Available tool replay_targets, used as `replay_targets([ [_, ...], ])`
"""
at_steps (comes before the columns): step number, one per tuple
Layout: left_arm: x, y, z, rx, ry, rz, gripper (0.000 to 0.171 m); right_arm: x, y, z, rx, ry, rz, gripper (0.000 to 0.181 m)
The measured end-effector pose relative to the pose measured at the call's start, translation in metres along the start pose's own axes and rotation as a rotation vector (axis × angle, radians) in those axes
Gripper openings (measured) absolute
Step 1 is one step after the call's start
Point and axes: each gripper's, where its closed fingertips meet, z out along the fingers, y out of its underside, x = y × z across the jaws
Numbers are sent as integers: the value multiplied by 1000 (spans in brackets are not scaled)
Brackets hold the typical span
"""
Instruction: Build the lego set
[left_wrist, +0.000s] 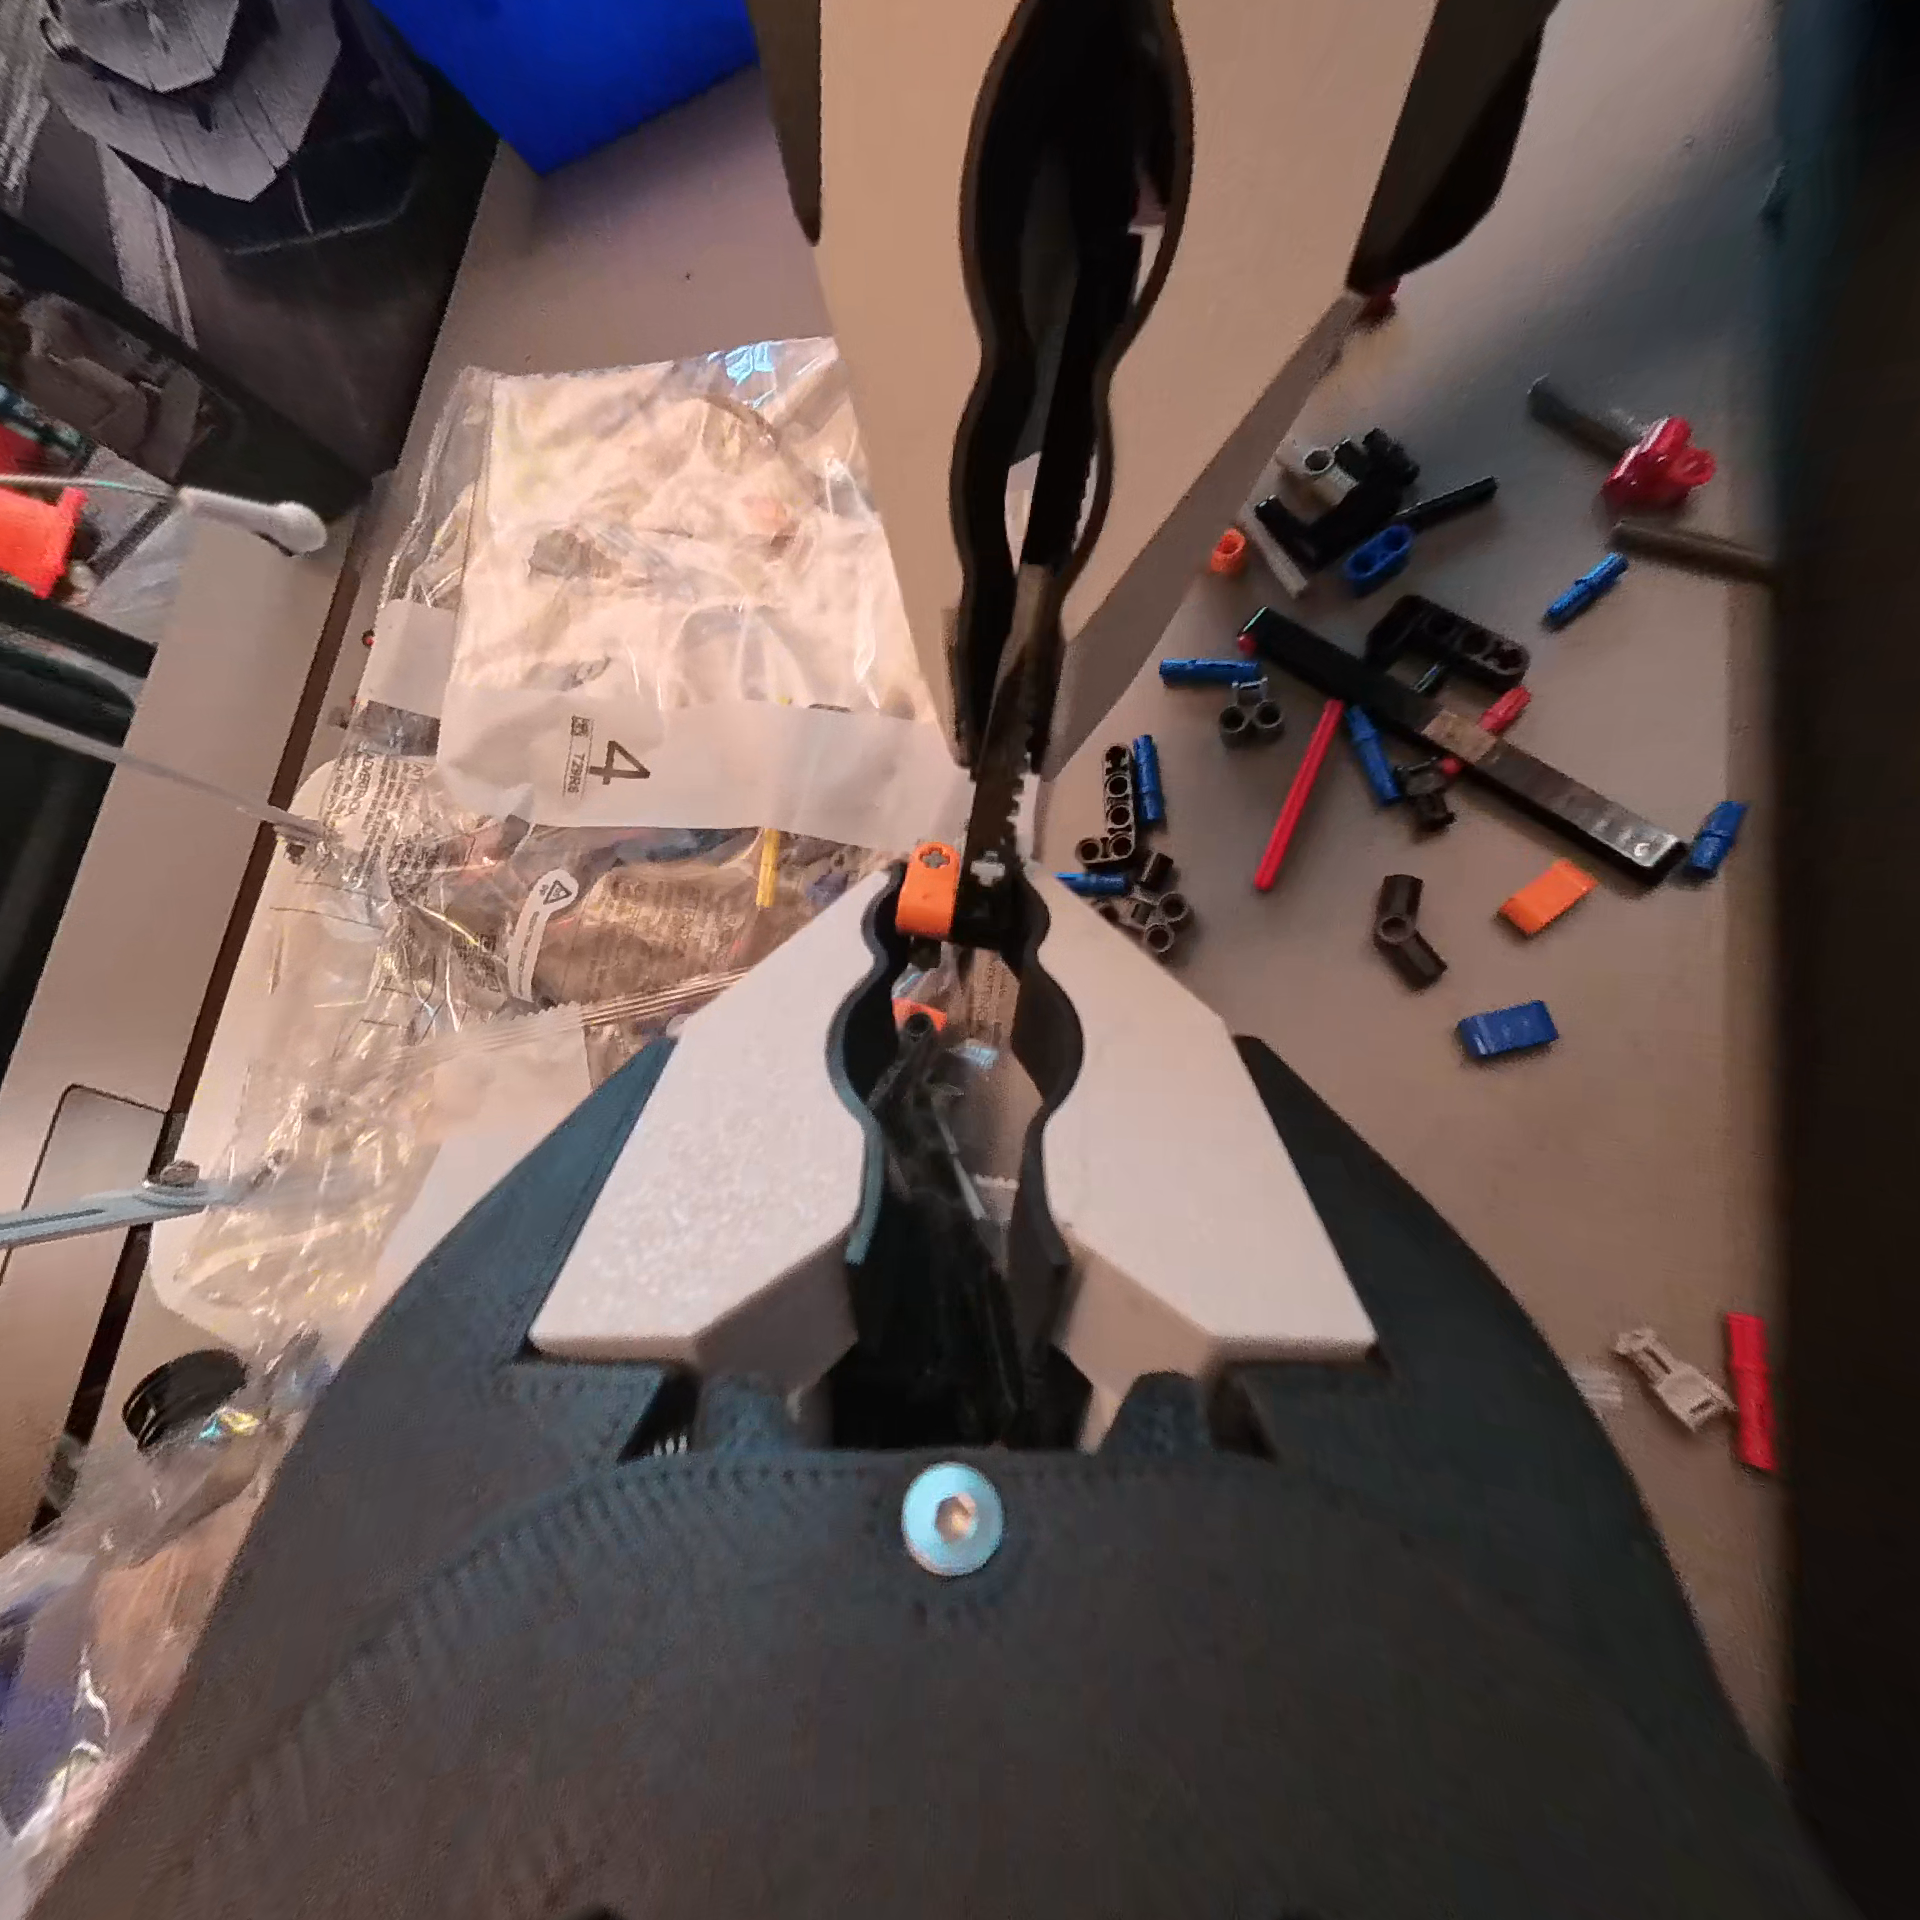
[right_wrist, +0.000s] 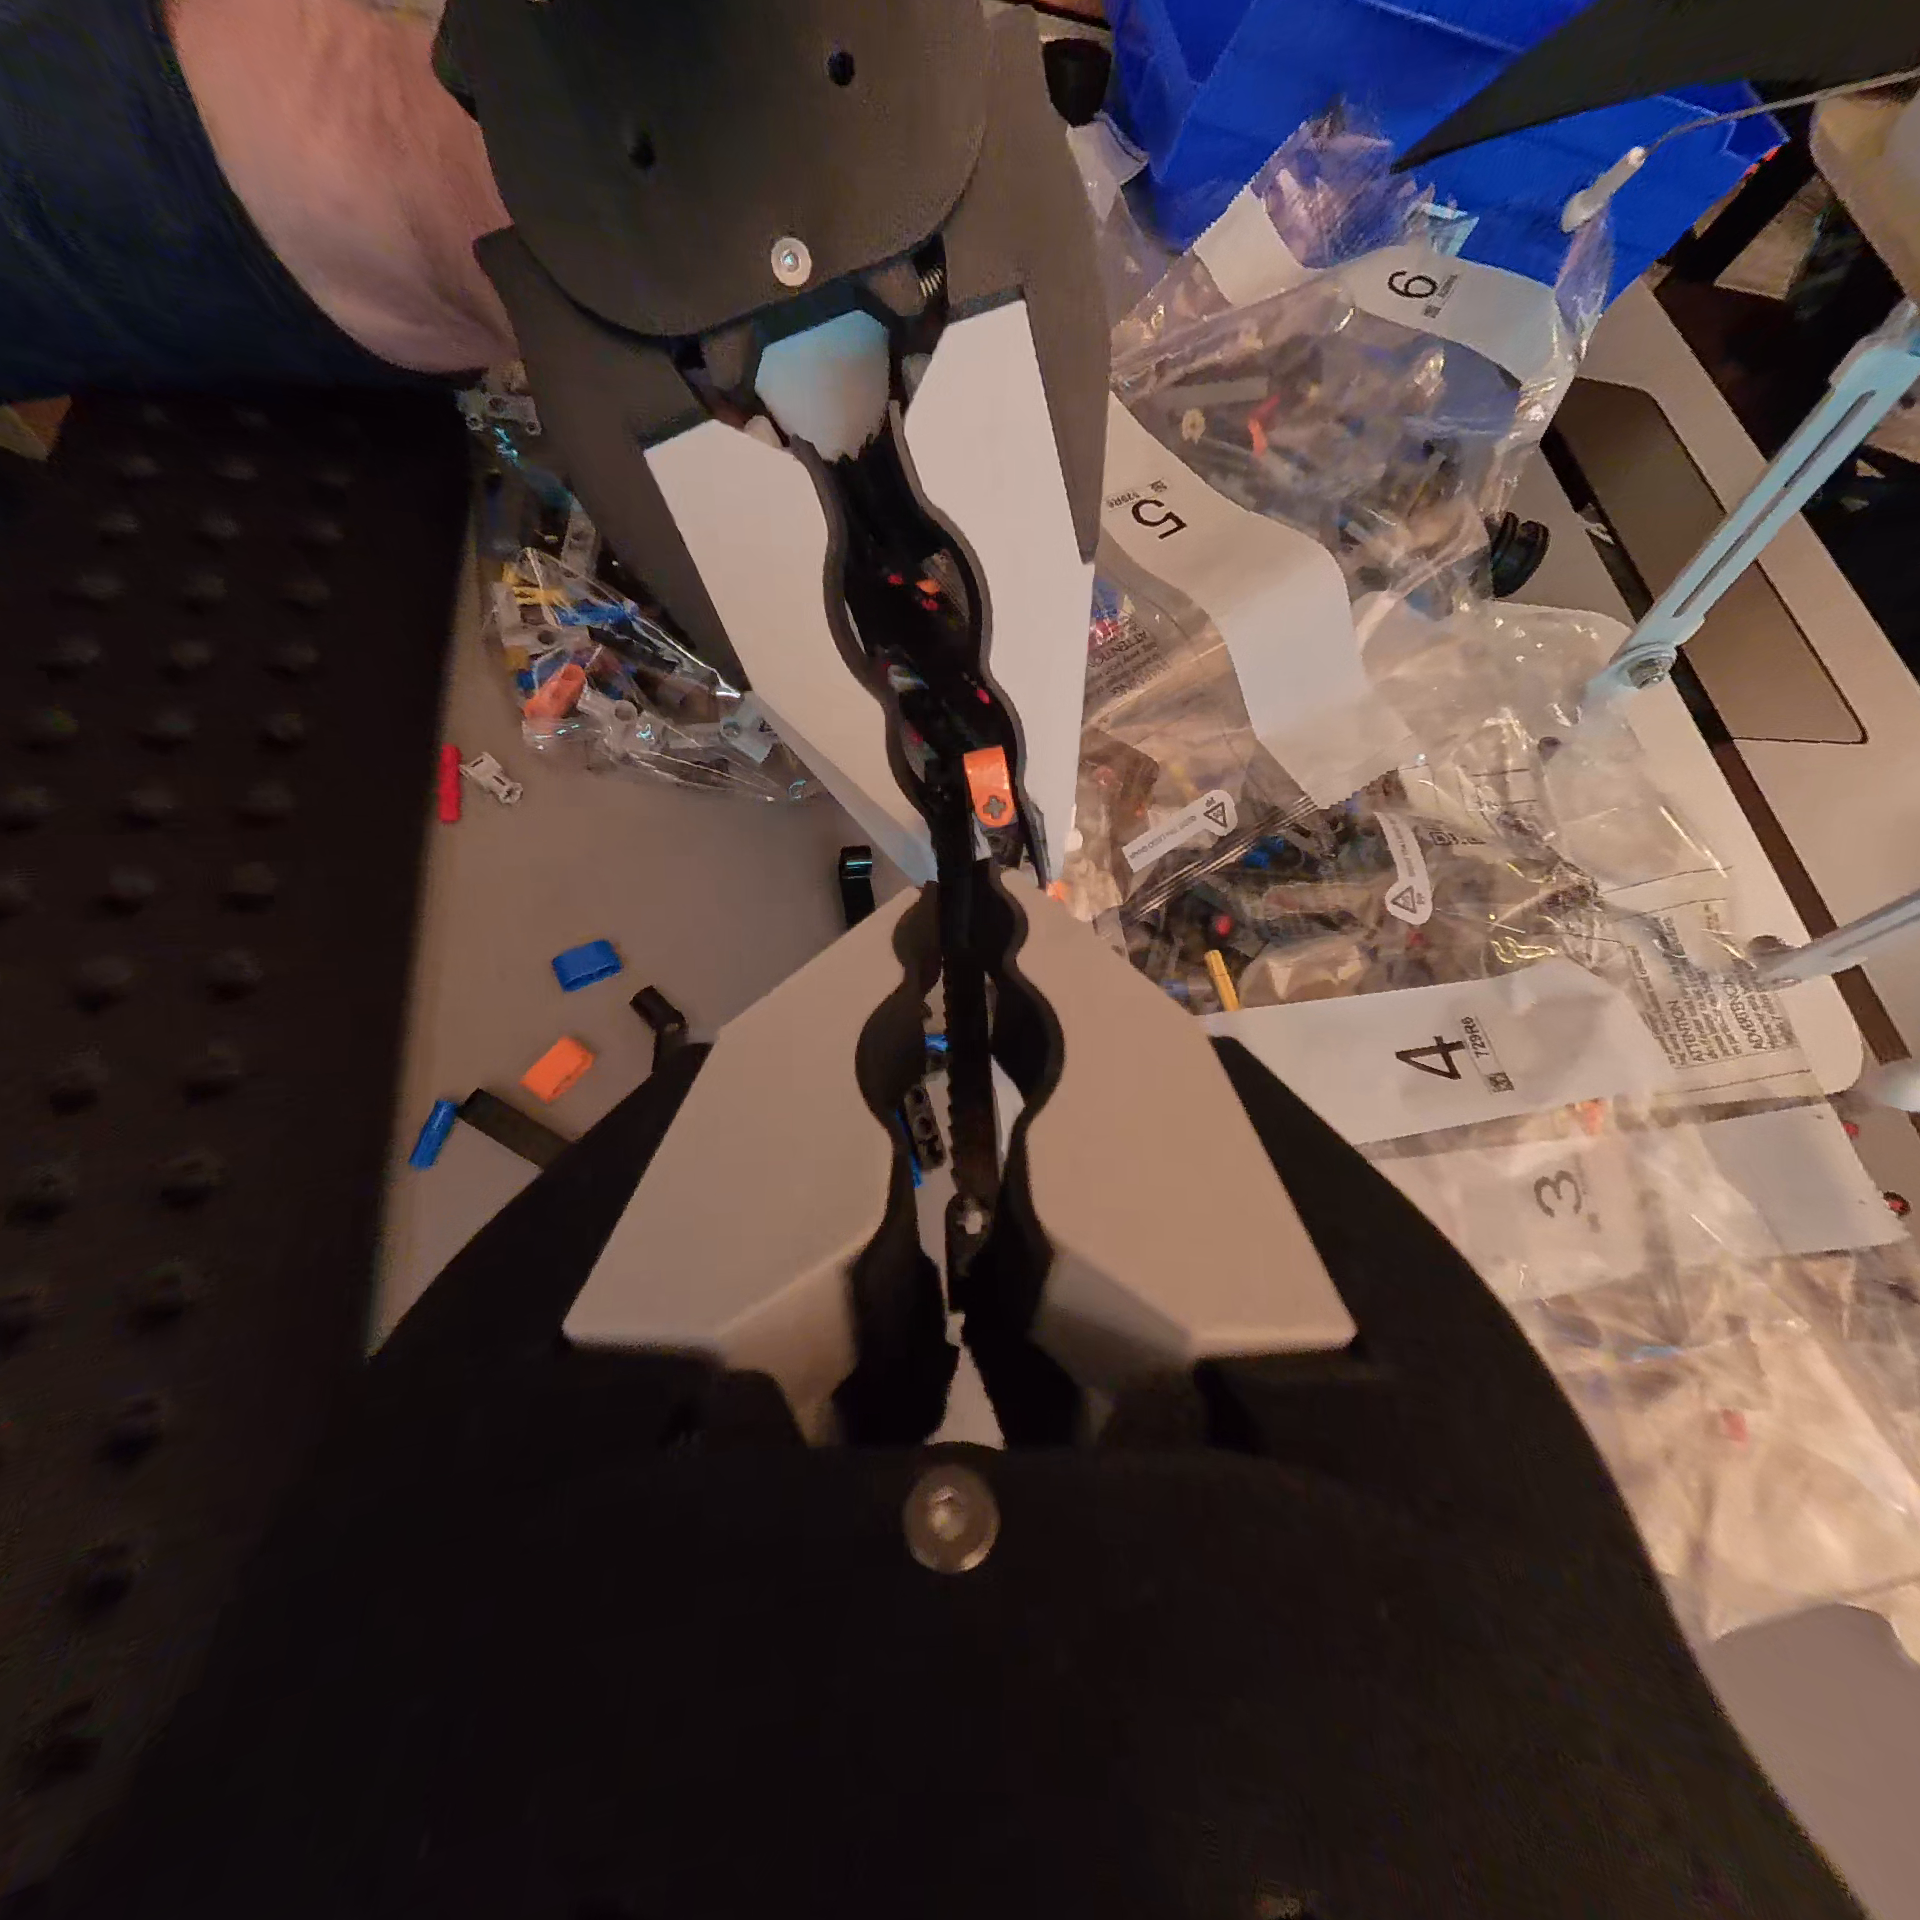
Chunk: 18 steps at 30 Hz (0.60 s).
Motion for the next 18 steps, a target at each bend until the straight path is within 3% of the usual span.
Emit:
replay_targets([
  [7,-2,2,2,-55,-47,76,17,0,-3,-5,9,1,-10,3],
  [14,0,-12,-11,148,82,-91,19,2,-11,-14,123,-85,104,3],
  [18,3,-15,-12,175,101,-101,19,1,-10,-16,152,-135,155,4],
])
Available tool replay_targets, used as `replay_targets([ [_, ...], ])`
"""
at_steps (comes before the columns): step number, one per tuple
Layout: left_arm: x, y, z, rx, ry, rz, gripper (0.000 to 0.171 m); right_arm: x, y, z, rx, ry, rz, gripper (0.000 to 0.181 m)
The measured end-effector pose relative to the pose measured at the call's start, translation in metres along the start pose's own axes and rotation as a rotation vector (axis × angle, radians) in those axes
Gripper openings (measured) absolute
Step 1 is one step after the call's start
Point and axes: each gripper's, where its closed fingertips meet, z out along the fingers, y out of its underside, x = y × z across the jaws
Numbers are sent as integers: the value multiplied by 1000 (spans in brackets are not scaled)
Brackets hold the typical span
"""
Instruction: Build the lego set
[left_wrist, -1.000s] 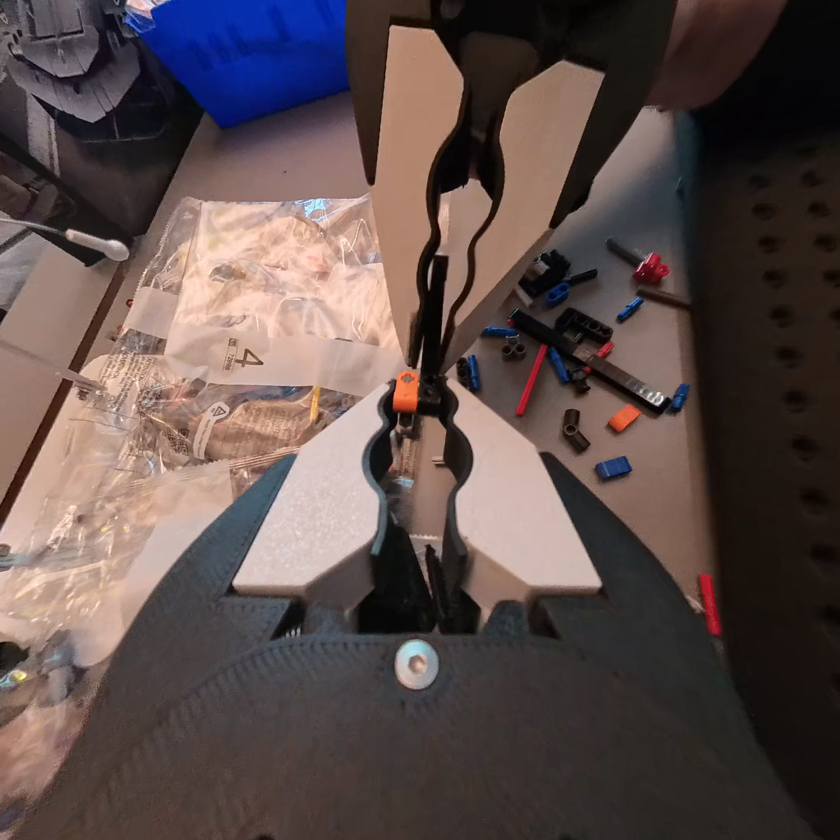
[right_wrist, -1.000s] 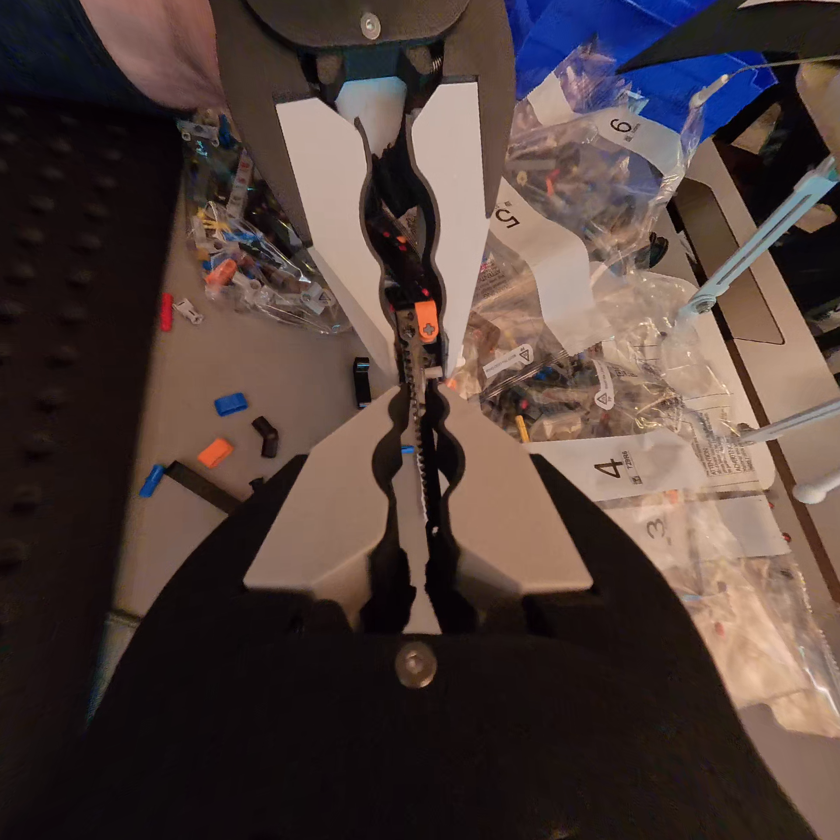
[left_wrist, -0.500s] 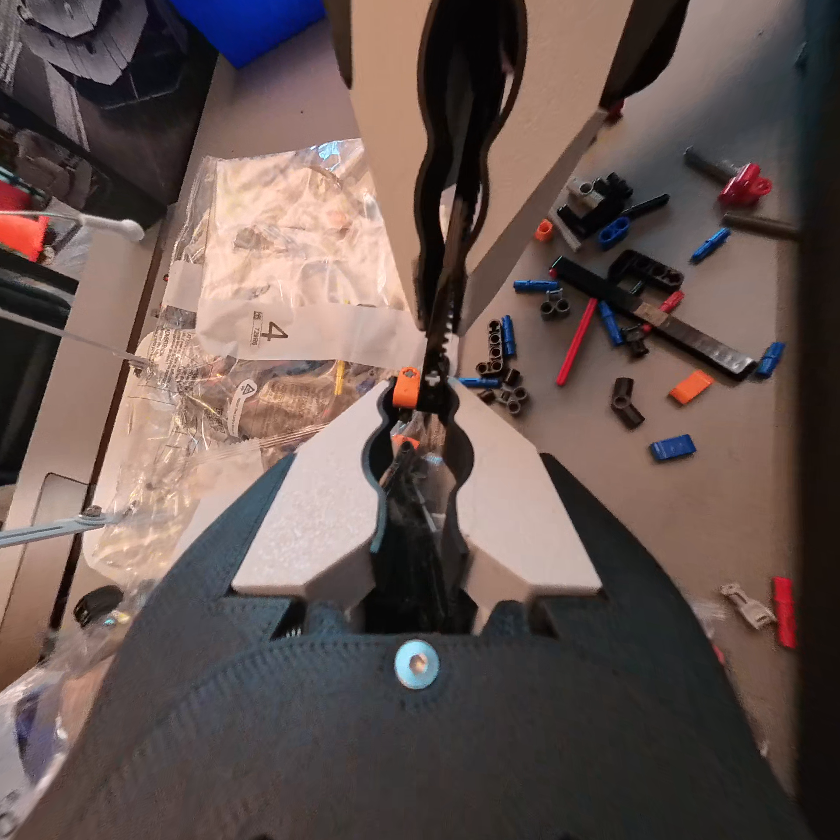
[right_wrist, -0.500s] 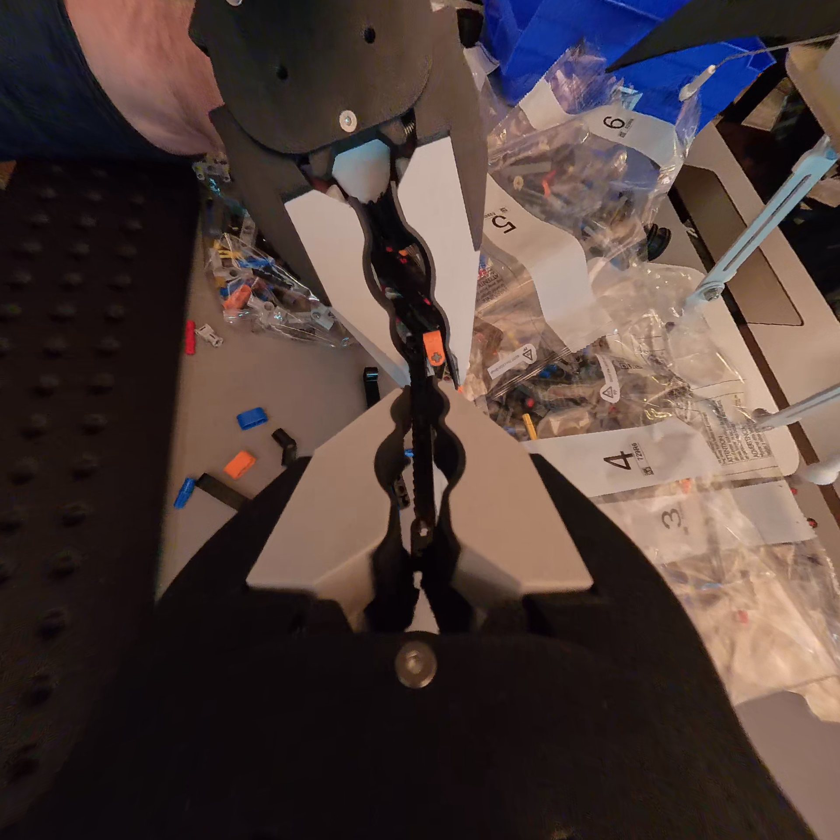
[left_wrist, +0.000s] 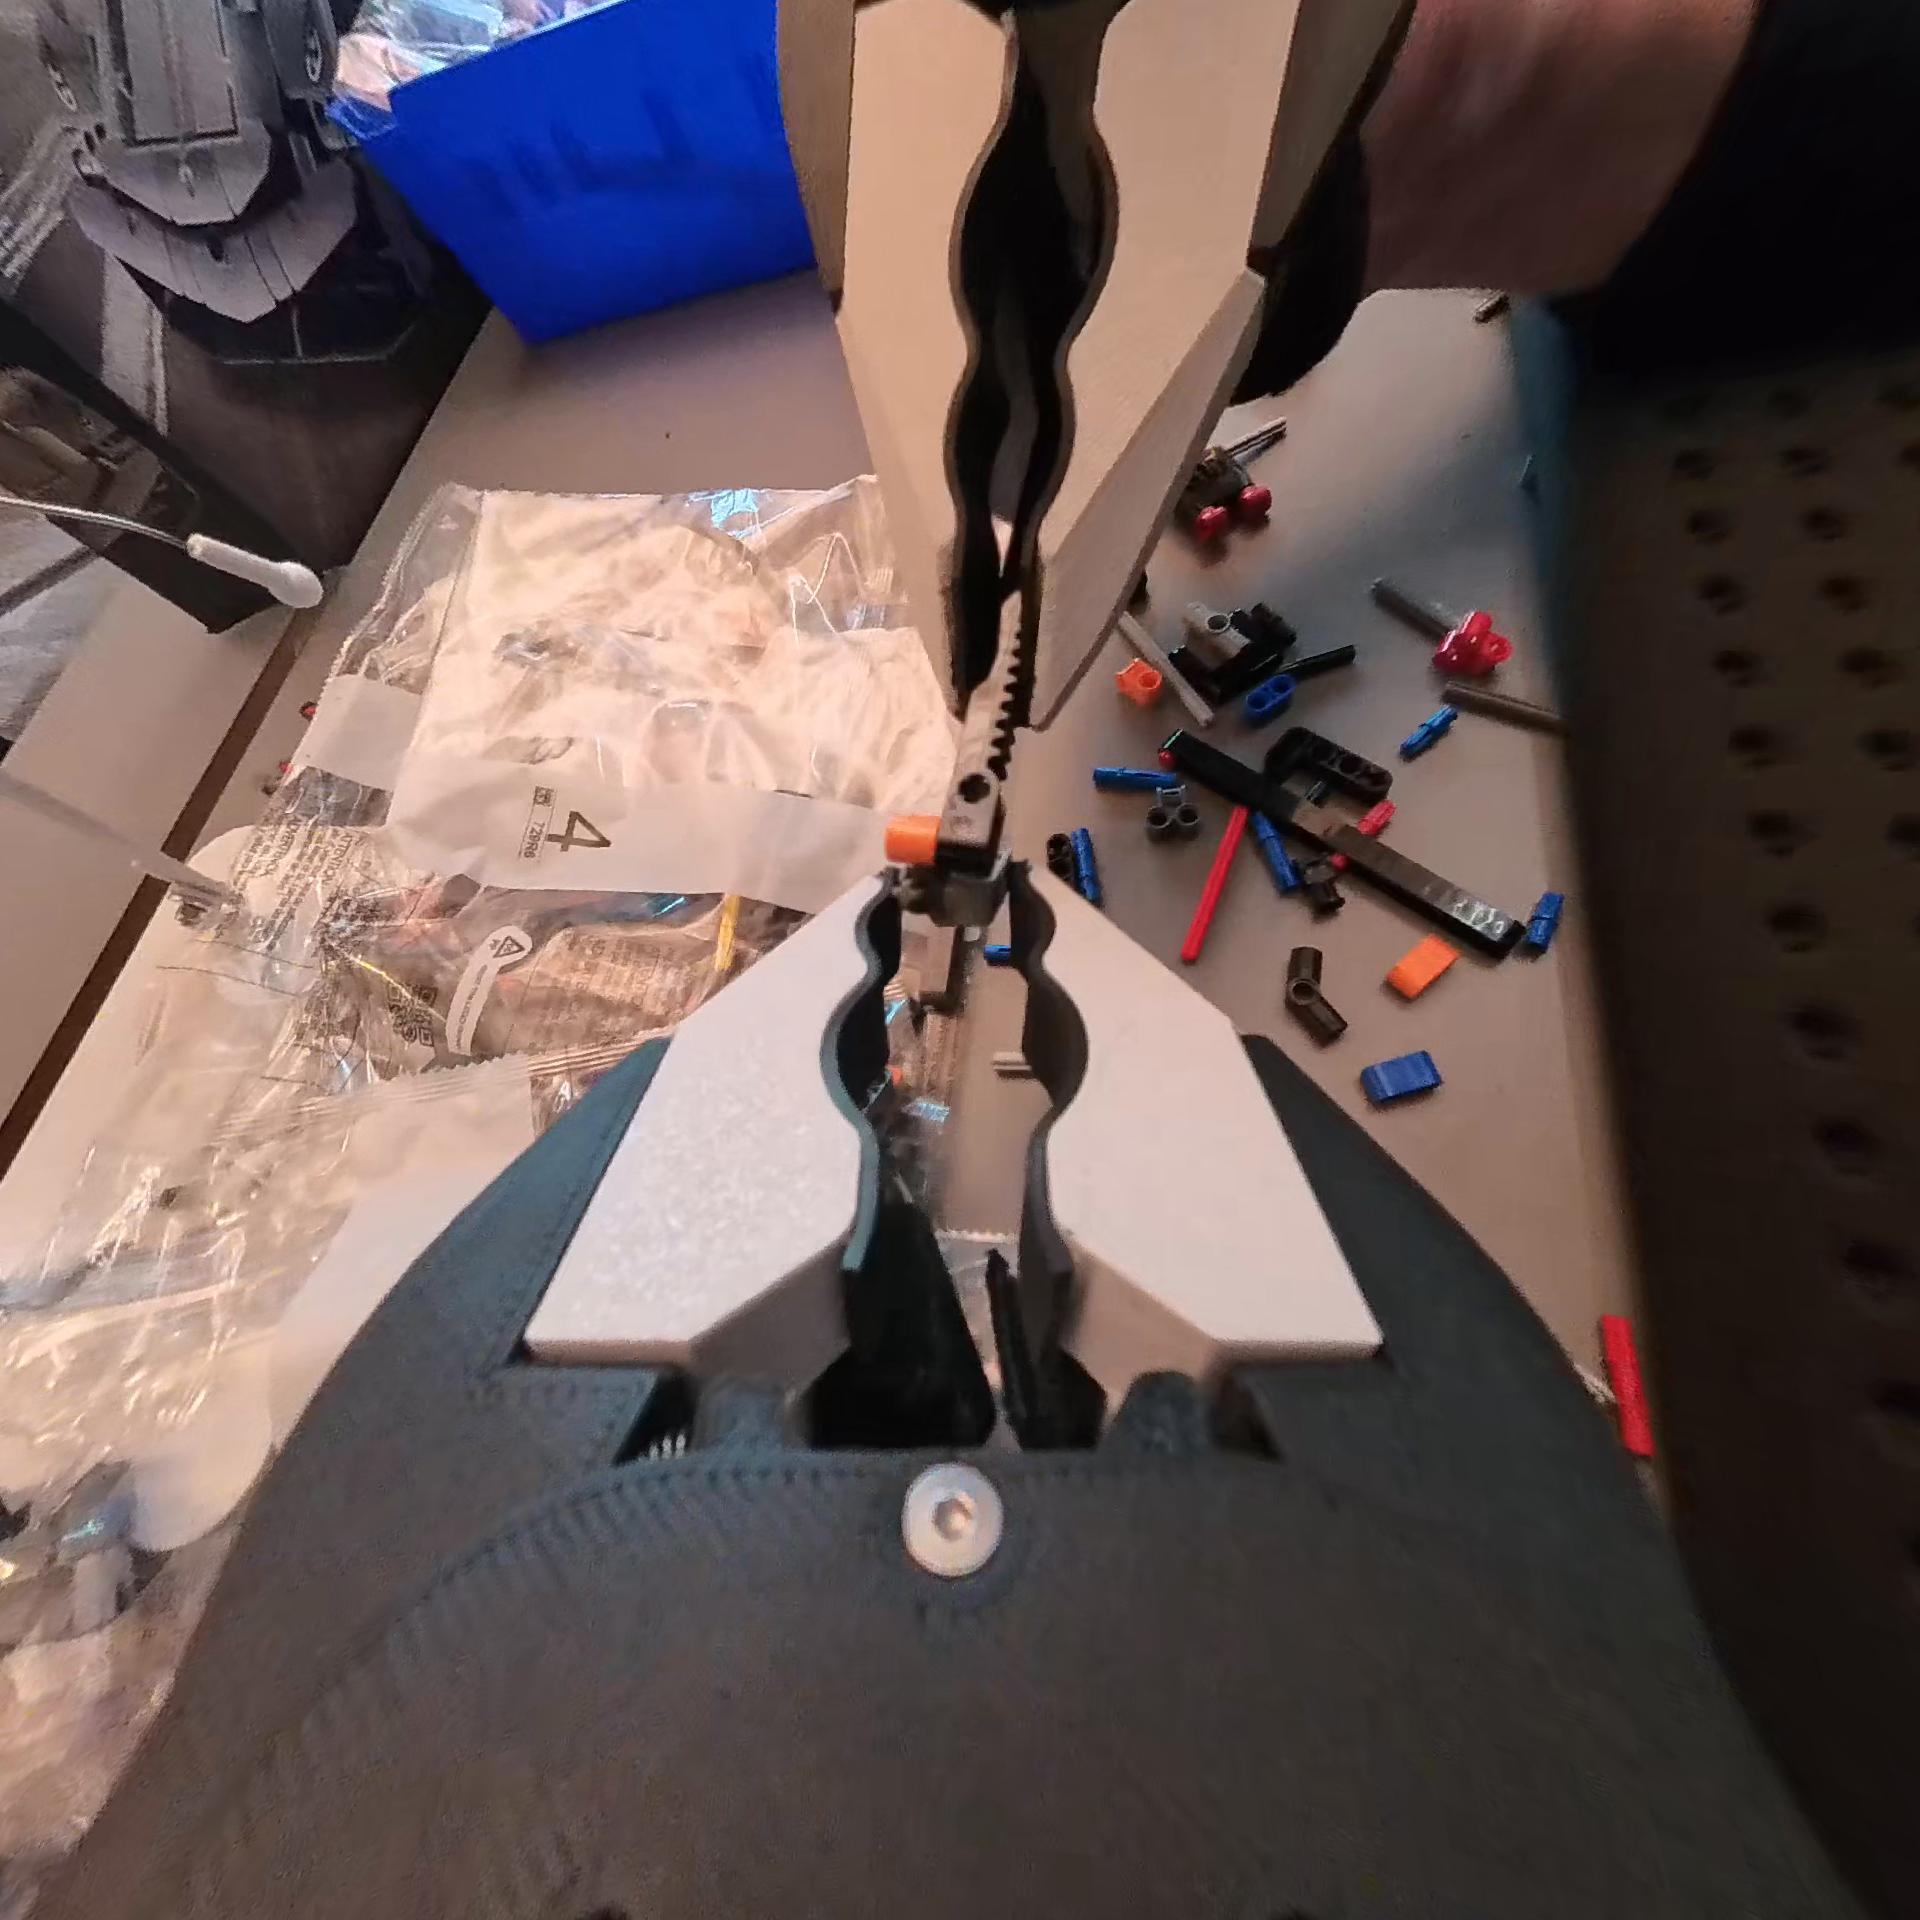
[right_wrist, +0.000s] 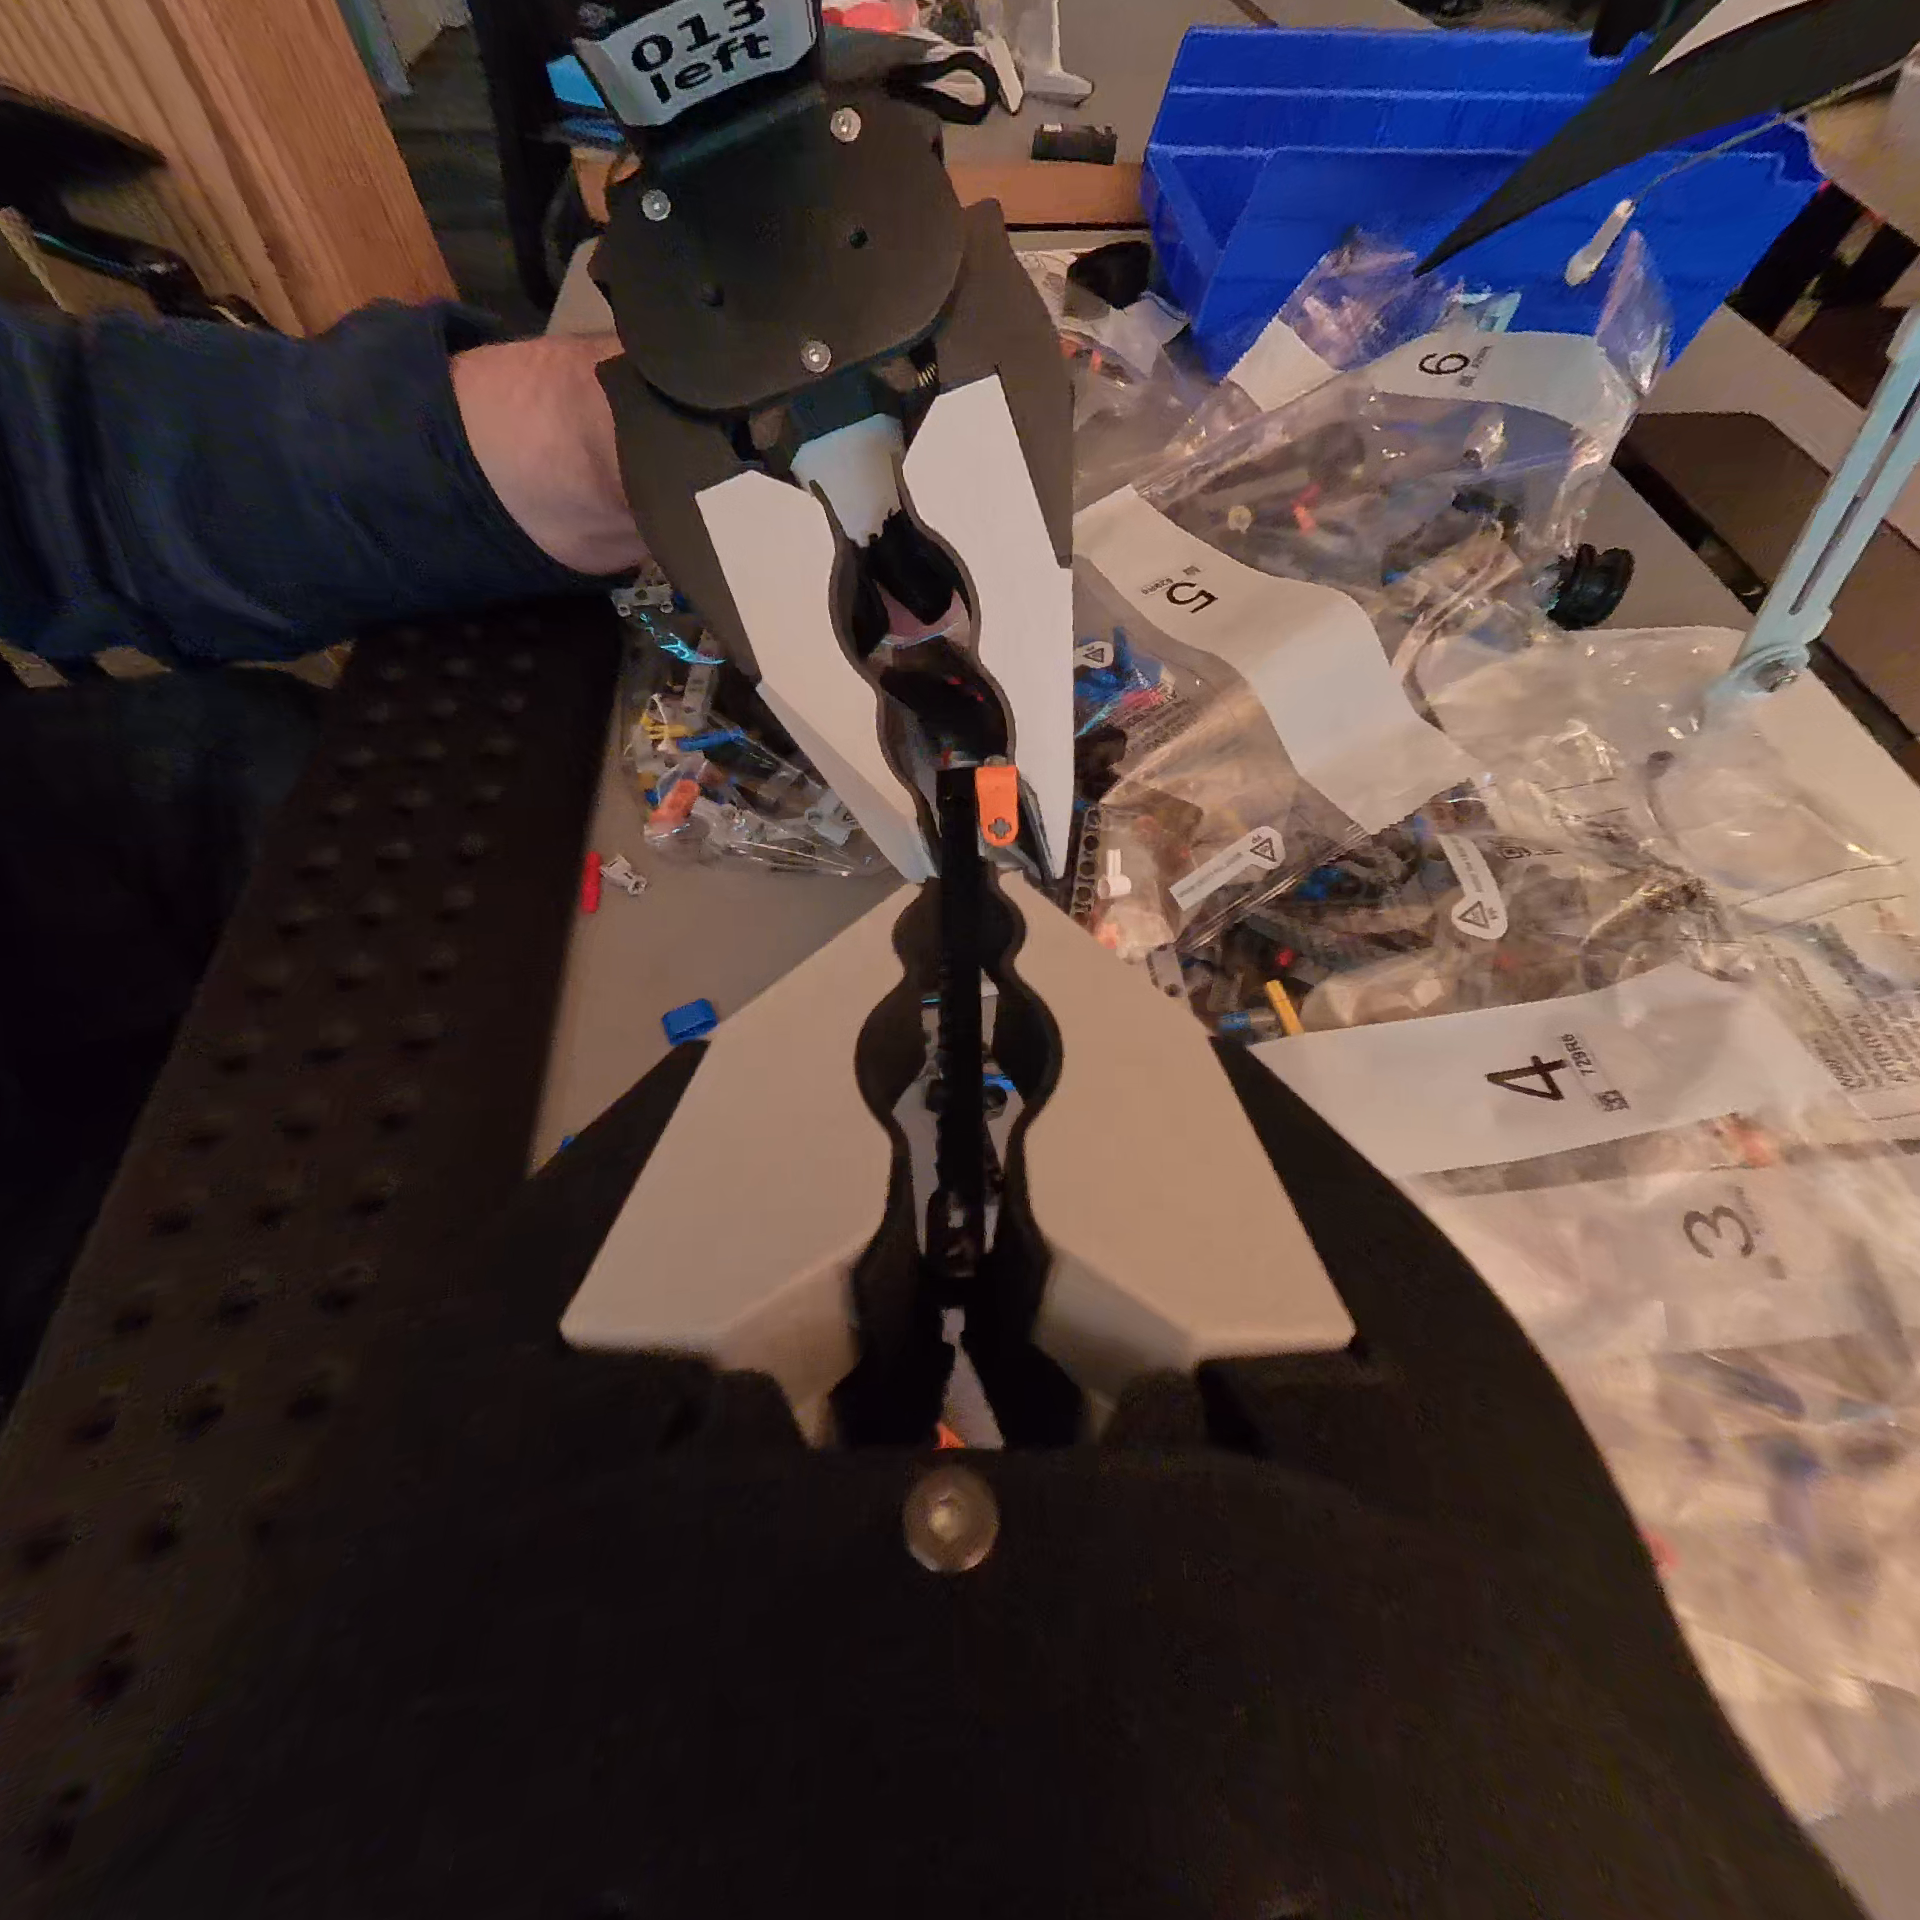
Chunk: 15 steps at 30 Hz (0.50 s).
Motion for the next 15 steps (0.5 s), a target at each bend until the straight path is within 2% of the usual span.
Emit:
replay_targets([
  [5,-2,4,1,-46,-25,12,18,6,10,2,-50,25,8,5],
  [9,-2,17,8,-163,-64,77,17,5,16,9,-122,98,-124,7],
  [15,-1,20,13,-206,-87,115,16,8,24,18,-214,174,-232,9],
])
